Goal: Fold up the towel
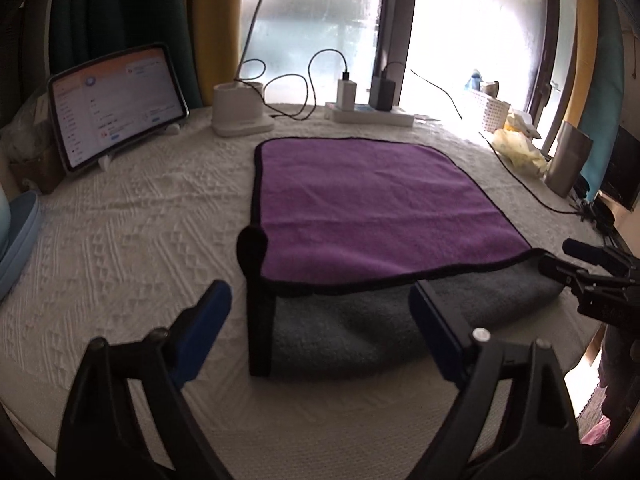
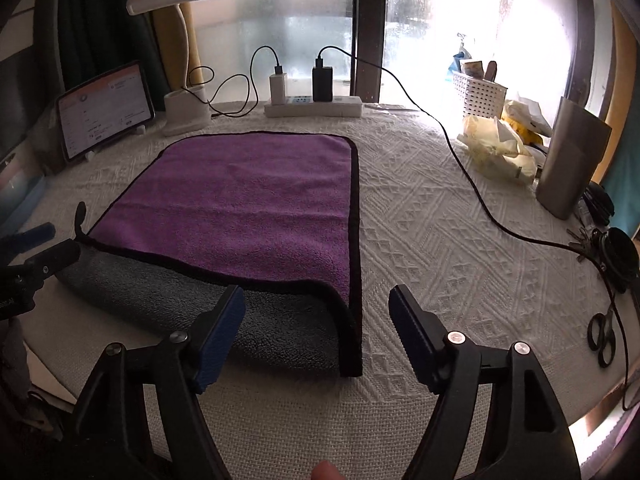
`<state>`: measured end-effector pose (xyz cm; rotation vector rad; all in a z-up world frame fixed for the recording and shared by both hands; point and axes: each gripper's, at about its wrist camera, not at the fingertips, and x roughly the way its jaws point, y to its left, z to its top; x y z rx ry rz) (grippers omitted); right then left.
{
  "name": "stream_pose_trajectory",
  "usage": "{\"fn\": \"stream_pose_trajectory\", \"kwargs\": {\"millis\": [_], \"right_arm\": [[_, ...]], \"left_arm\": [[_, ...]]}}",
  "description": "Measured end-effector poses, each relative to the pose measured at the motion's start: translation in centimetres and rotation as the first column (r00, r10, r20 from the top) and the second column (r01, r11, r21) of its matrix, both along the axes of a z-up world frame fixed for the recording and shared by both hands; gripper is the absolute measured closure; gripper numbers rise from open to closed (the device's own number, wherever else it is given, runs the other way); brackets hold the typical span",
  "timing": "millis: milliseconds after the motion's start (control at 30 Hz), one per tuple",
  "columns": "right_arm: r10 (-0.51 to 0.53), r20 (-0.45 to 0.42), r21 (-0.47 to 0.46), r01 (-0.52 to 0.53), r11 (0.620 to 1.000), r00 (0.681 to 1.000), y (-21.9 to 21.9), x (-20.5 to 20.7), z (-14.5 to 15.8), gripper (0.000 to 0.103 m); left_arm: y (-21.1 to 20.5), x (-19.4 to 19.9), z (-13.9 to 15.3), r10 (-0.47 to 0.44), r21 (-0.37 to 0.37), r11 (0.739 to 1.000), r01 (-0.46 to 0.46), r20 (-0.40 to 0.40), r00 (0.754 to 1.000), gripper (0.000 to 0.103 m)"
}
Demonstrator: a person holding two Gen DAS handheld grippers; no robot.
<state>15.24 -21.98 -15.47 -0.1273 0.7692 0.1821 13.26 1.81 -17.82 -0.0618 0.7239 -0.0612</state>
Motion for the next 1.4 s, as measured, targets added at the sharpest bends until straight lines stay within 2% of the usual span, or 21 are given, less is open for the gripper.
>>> {"fn": "stream_pose_trajectory", "kwargs": {"millis": [67,233,267,367,433,467,500,567,600,733,1033,1400], "right_arm": [[-0.002,-0.017,0.008,0.002,1.0,1.0,-0.3,0.4,-0.4,0.03],[0.03,-0.053,0.028,-0.029,0.999,0.998,-0.5,0.8,-1.3,0.044],[0.038,-0.06,0.031,-0.036,0.999,0.997,-0.4,0.8,-1.4,0.046],[0.045,-0.069,0.044,-0.042,0.998,0.997,-0.5,1.0,-1.8,0.046],[0.049,-0.063,0.049,-0.046,0.998,0.997,-0.5,1.0,-1.8,0.048],[0.052,-0.056,0.046,-0.05,0.998,0.997,-0.5,0.9,-1.8,0.057],[0.055,-0.049,0.042,-0.053,0.998,0.997,-0.5,0.9,-1.7,0.074],[0.055,-0.037,0.042,-0.053,0.998,0.998,-0.6,0.6,-1.5,0.09],[0.06,-0.035,0.043,-0.059,0.997,0.998,-0.6,0.5,-1.4,0.093],[0.068,-0.017,0.031,-0.067,0.997,0.998,-0.6,0.0,-1.0,0.097],[0.074,0.062,0.029,-0.076,0.997,0.995,-0.4,-1.1,1.8,0.097],[0.055,0.12,0.06,-0.062,0.996,0.991,-0.1,0.6,4.7,0.097]], "left_arm": [[-0.1,0.4,-0.4,-0.002,-0.002,1.0,0.002,-0.016,1.0,0.021],[-0.3,1.0,-1.7,0.018,0.025,1.0,-0.017,-0.068,0.997,0.049],[-0.3,1.0,-2.0,0.022,0.029,0.999,-0.02,-0.077,0.997,0.051],[-0.1,1.0,-2.0,0.02,0.056,0.998,-0.016,-0.07,0.997,0.057],[0.2,0.9,-1.9,0.023,0.049,0.999,-0.019,-0.068,0.997,0.068],[0.3,0.7,-1.9,0.022,0.044,0.999,-0.019,-0.064,0.998,0.07],[0.1,0.5,-1.8,0.02,0.046,0.999,-0.017,-0.057,0.998,0.076],[-0.6,0.0,-1.5,0.007,0.093,0.996,-0.004,-0.028,1.0,0.082],[-1.1,-0.3,-1.3,-0.001,0.116,0.993,0.002,-0.01,1.0,0.085],[-1.6,-1.0,-0.6,-0.015,0.131,0.991,0.011,0.026,1.0,0.088],[-1.2,-1.8,2.4,-0.002,0.074,0.997,-0.005,0.09,0.996,0.089],[-0.9,0.0,5.5,0.004,0.039,0.999,-0.009,0.129,0.992,0.089]]}}
